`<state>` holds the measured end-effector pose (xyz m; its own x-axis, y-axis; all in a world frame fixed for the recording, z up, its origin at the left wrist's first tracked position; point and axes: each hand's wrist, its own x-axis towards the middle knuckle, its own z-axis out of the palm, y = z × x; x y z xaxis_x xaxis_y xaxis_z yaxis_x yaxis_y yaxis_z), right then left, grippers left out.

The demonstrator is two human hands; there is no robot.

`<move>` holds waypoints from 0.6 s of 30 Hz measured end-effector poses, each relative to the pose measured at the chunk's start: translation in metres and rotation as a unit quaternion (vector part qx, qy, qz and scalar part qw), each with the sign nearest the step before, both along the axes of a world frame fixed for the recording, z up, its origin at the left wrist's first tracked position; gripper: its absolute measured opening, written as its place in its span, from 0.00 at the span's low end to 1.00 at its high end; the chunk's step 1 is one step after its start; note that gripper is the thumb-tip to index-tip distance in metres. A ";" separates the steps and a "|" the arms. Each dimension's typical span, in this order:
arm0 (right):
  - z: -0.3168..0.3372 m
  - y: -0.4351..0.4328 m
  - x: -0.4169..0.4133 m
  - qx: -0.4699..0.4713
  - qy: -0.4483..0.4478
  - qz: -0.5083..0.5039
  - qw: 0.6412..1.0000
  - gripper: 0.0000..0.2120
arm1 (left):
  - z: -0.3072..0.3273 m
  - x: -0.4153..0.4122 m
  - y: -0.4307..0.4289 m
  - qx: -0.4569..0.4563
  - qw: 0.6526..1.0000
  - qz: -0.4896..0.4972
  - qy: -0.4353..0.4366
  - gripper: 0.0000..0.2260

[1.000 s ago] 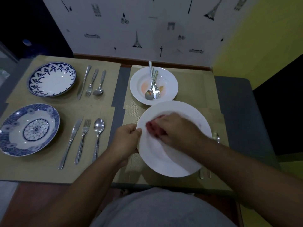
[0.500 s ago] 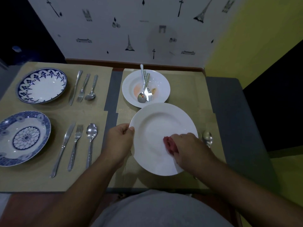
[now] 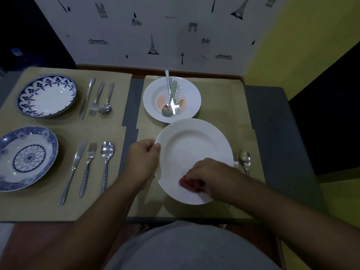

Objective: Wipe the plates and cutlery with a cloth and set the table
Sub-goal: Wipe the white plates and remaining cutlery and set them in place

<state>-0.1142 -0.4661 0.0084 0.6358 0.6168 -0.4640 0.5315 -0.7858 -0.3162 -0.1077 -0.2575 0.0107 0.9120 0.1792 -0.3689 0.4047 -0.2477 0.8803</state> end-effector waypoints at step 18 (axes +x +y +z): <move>-0.008 0.020 0.024 0.147 -0.154 -0.181 0.960 0.16 | -0.002 0.001 0.009 -0.015 0.999 -0.014 0.043 0.11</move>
